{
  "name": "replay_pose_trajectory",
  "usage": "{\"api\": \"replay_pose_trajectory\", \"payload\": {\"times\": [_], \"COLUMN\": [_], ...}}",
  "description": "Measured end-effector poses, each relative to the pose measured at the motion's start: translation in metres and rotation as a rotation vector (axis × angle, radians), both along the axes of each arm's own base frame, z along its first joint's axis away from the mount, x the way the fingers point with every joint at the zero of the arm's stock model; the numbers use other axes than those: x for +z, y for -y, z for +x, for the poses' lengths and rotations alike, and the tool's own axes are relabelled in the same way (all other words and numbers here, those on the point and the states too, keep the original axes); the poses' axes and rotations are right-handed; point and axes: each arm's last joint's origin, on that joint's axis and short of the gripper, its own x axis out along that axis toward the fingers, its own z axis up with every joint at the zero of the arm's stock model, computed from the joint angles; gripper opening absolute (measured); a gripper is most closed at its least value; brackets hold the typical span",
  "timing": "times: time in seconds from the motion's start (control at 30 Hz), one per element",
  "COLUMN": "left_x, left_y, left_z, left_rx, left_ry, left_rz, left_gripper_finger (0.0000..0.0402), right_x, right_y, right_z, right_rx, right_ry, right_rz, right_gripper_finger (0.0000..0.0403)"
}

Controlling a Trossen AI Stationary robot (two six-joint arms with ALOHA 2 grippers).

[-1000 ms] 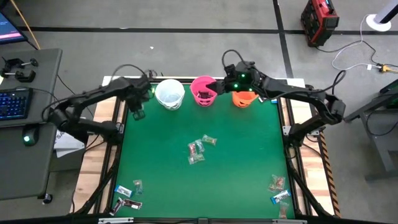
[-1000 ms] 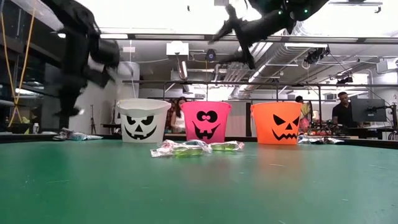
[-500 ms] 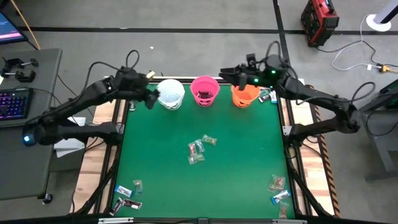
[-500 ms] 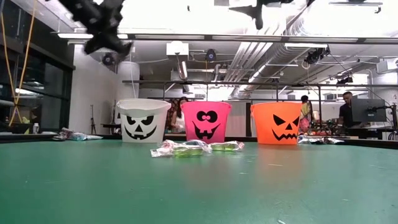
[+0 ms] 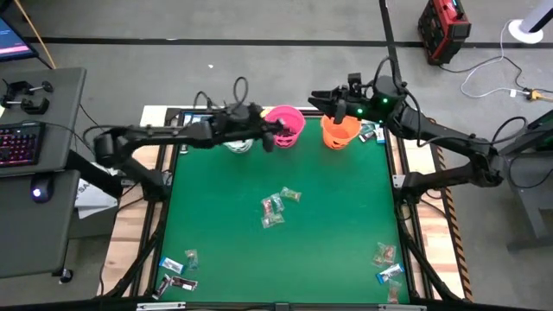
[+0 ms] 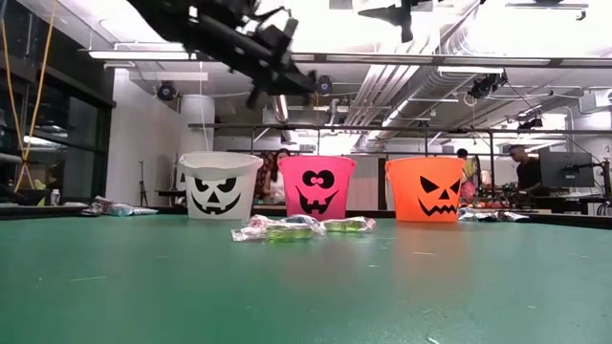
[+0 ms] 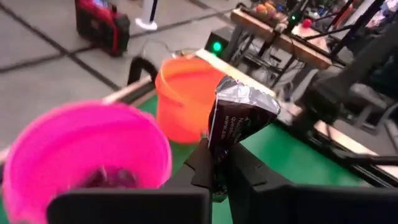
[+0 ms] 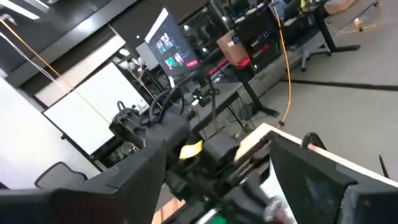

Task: Sort candy by brand, put in halloween buckets
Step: Put the brown chocolate into the pink bucket

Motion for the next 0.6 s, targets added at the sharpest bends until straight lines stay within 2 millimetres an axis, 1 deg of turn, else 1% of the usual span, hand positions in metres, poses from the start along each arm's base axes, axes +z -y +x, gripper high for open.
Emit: {"api": "replay_pose_trajectory", "payload": {"times": [0.07,0.17,0.23,0.33,0.47,0.6], "left_x": [-0.003,-0.010,-0.012,-0.008,-0.006,0.002], "left_y": [-0.011,-0.024,-0.030,-0.033,-0.034,-0.030], "left_z": [0.012,0.026,0.033,0.040,0.041,0.033], "left_rx": [0.029,0.057,0.042,0.022,0.042,0.034], "left_ry": [-0.032,-0.131,-0.191,-0.234,-0.291,-0.350], "left_rz": [0.026,0.073,0.118,0.156,0.191,0.137], "left_gripper_finger": [0.0018,0.0038,0.0060,0.0103,0.0164,0.0214], "right_x": [-0.001,-0.003,-0.004,-0.005,-0.005,-0.005], "right_y": [0.000,0.000,0.000,0.000,0.000,0.000], "right_z": [0.000,0.000,0.000,0.000,0.000,0.000], "right_rx": [0.000,0.000,0.000,-0.001,-0.001,-0.001], "right_ry": [-0.011,-0.031,-0.038,-0.047,-0.046,-0.047], "right_rz": [0.005,0.014,0.017,0.021,0.019,0.019], "right_gripper_finger": [0.0282,0.0282,0.0282,0.0282,0.0282,0.0282]}}
